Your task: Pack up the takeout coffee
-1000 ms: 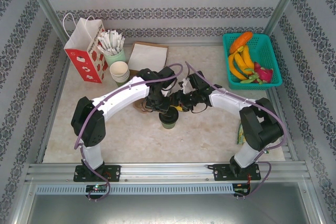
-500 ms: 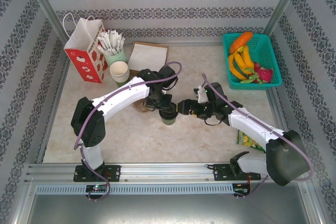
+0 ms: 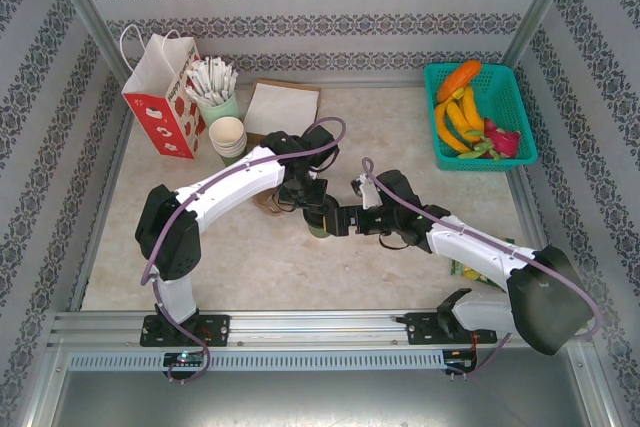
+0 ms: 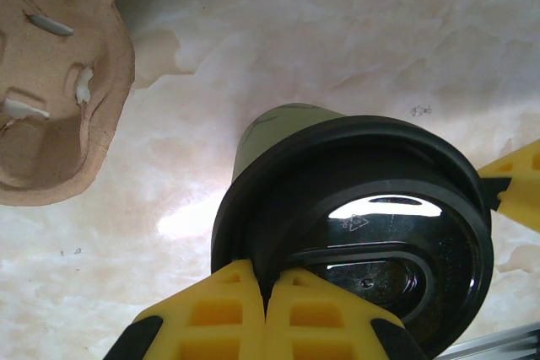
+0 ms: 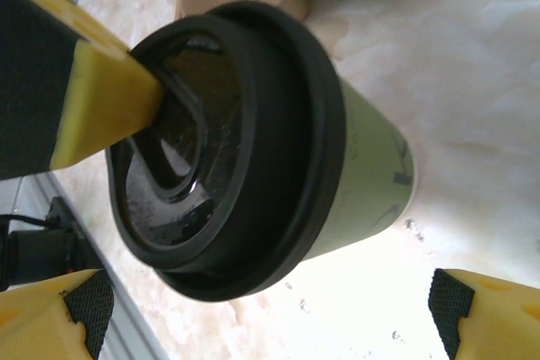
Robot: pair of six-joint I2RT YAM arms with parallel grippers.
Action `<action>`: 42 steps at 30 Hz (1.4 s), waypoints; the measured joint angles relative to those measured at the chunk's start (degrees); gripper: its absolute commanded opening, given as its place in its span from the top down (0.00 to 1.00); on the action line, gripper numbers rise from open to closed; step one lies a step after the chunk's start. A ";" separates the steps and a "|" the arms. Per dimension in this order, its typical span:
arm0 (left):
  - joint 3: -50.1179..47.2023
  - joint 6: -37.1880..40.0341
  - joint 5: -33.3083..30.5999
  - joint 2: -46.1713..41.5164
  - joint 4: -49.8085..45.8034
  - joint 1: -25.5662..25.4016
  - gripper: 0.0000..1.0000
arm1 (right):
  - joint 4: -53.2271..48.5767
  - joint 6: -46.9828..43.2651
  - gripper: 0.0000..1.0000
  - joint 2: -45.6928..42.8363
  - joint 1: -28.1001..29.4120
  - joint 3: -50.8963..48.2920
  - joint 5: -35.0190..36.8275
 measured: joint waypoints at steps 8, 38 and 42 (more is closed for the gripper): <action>0.00 0.00 0.02 0.02 0.11 0.00 1.00 | 1.70 -2.89 0.02 0.00 0.00 -2.05 1.20; -5.42 -0.02 3.26 -1.46 6.36 0.94 1.00 | 6.82 0.68 0.05 5.27 2.75 -6.84 8.11; -3.41 0.02 3.10 -1.25 4.98 0.92 1.00 | 3.52 0.52 0.05 5.11 2.36 -6.43 10.60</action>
